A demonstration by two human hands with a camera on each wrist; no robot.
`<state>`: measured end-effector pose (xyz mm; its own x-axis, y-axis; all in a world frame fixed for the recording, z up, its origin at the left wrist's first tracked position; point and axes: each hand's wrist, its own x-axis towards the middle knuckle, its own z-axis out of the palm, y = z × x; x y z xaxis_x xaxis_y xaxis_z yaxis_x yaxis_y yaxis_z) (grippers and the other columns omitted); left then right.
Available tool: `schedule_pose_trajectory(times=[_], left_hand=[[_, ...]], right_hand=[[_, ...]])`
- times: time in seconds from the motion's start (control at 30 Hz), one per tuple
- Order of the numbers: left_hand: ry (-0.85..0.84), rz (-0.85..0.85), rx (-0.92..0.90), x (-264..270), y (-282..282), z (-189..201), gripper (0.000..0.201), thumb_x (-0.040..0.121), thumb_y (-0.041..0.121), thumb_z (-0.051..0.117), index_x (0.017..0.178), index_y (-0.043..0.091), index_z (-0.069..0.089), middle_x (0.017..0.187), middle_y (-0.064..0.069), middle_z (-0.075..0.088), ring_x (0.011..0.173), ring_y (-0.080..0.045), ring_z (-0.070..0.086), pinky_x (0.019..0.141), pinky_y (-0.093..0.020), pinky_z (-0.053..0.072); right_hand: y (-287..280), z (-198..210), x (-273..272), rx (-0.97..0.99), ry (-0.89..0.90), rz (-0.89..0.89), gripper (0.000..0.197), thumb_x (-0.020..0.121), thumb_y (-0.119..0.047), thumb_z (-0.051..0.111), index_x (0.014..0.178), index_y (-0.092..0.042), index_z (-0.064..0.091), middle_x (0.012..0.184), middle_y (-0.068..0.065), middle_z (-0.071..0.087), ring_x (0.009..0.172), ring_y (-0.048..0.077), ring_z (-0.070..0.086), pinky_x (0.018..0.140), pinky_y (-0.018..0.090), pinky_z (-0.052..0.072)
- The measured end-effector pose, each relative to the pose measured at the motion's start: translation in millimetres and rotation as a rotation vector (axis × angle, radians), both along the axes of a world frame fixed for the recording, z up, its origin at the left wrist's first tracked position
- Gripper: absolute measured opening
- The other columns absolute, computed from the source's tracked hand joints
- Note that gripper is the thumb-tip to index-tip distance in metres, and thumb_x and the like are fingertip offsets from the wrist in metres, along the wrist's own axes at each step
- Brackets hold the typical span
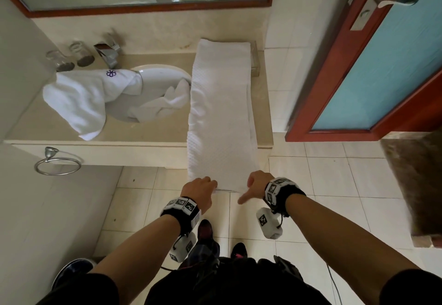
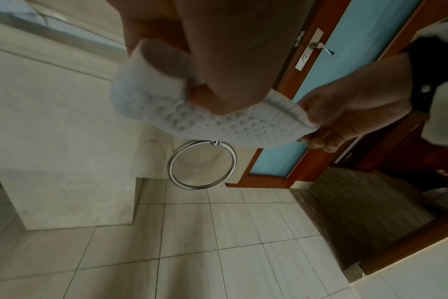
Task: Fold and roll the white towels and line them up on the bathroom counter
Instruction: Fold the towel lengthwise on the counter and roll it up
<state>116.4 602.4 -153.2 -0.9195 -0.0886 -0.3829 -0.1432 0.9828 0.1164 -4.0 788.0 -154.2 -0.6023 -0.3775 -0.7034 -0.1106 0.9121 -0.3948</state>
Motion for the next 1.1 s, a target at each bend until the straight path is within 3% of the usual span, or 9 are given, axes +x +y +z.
schedule_pose_trajectory(times=[0.17, 0.3, 0.37, 0.47, 0.53, 0.73, 0.87, 0.97, 1.1], left_hand=[[-0.117, 0.016, 0.06, -10.5, 3.7, 8.4, 0.036, 0.087, 0.006, 0.048, 0.119, 0.022, 0.051, 0.101, 0.001, 0.061, 0.085, -0.019, 0.056, 0.072, -0.031, 0.049], [-0.158, 0.136, 0.155, -13.2, -4.1, 6.6, 0.037, 0.085, 0.006, 0.046, 0.117, 0.023, 0.055, 0.102, -0.004, 0.066, 0.083, -0.023, 0.059, 0.07, -0.031, 0.048], [-0.163, 0.155, 0.16, -14.7, -8.8, 6.8, 0.038, 0.086, 0.006, 0.045, 0.118, 0.023, 0.054, 0.104, -0.005, 0.066, 0.082, -0.024, 0.058, 0.069, -0.031, 0.046], [-0.175, 0.108, 0.086, -20.4, -11.0, 9.2, 0.035, 0.087, 0.007, 0.049, 0.118, 0.021, 0.048, 0.106, -0.005, 0.064, 0.085, -0.025, 0.06, 0.069, -0.033, 0.047], [-0.159, 0.059, 0.044, -24.1, -9.0, 10.8, 0.033, 0.088, 0.007, 0.05, 0.119, 0.018, 0.045, 0.105, -0.004, 0.062, 0.088, -0.023, 0.06, 0.072, -0.034, 0.05], [-0.091, 0.028, 0.008, -41.7, -14.3, 23.0, 0.028, 0.087, 0.014, 0.049, 0.114, 0.018, 0.044, 0.1, -0.003, 0.06, 0.086, -0.024, 0.06, 0.074, -0.037, 0.052], [0.024, -0.008, 0.031, -63.2, -33.3, 36.5, 0.017, 0.091, 0.033, 0.044, 0.098, 0.018, 0.044, 0.093, -0.006, 0.063, 0.074, -0.025, 0.055, 0.064, -0.032, 0.043], [-0.011, -0.039, 0.001, -83.4, -51.0, 41.0, 0.047, 0.084, 0.062, 0.053, 0.105, 0.02, 0.048, 0.095, -0.001, 0.063, 0.083, -0.025, 0.062, 0.069, -0.033, 0.046], [-0.058, 0.008, 0.029, -127.0, -80.2, 50.5, 0.049, 0.081, 0.058, 0.066, 0.111, 0.021, 0.055, 0.103, -0.004, 0.061, 0.096, -0.027, 0.061, 0.079, -0.033, 0.046]], right_hand=[[-5.0, -6.5, -2.4, 0.163, 0.294, 0.279, 0.032, 0.085, -0.022, 0.065, 0.114, -0.011, 0.06, 0.124, 0.011, 0.054, 0.106, 0.028, 0.056, 0.087, 0.036, 0.049], [-10.9, -8.7, -5.4, 0.133, 0.57, 0.491, 0.045, 0.082, -0.021, 0.065, 0.127, -0.02, 0.057, 0.15, 0.01, 0.031, 0.14, 0.028, 0.026, 0.112, 0.046, 0.026], [-15.9, -5.7, -6.3, 0.086, 0.63, 0.605, 0.046, 0.083, -0.018, 0.061, 0.129, -0.021, 0.053, 0.141, 0.005, 0.046, 0.137, 0.025, 0.033, 0.117, 0.046, 0.015], [-20.8, -3.7, -4.8, 0.045, 0.652, 0.664, 0.031, 0.086, -0.014, 0.051, 0.117, -0.018, 0.056, 0.11, 0.003, 0.064, 0.11, 0.024, 0.054, 0.101, 0.036, 0.033], [-21.5, -1.7, -3.8, 0.045, 0.603, 0.618, 0.027, 0.087, -0.012, 0.048, 0.113, -0.016, 0.056, 0.106, 0.005, 0.065, 0.102, 0.025, 0.056, 0.086, 0.033, 0.04], [-29.5, 12.5, -20.3, -0.016, 0.492, 0.402, 0.02, 0.09, -0.016, 0.045, 0.108, -0.012, 0.055, 0.096, 0.009, 0.065, 0.079, 0.027, 0.06, 0.064, 0.029, 0.038], [-42.0, 34.6, -44.9, -0.048, 0.474, 0.331, 0.026, 0.087, -0.014, 0.043, 0.112, -0.017, 0.051, 0.088, 0.008, 0.06, 0.073, 0.026, 0.052, 0.065, 0.029, 0.039], [-54.0, 48.2, -68.4, -0.045, 0.443, 0.317, 0.027, 0.086, -0.014, 0.041, 0.109, -0.022, 0.053, 0.081, 0.0, 0.055, 0.076, 0.025, 0.053, 0.069, 0.029, 0.04], [-73.2, 59.4, -103.1, -0.066, 0.36, 0.3, 0.012, 0.086, -0.023, 0.046, 0.095, -0.023, 0.054, 0.081, -0.003, 0.053, 0.086, 0.028, 0.059, 0.073, 0.029, 0.047]])
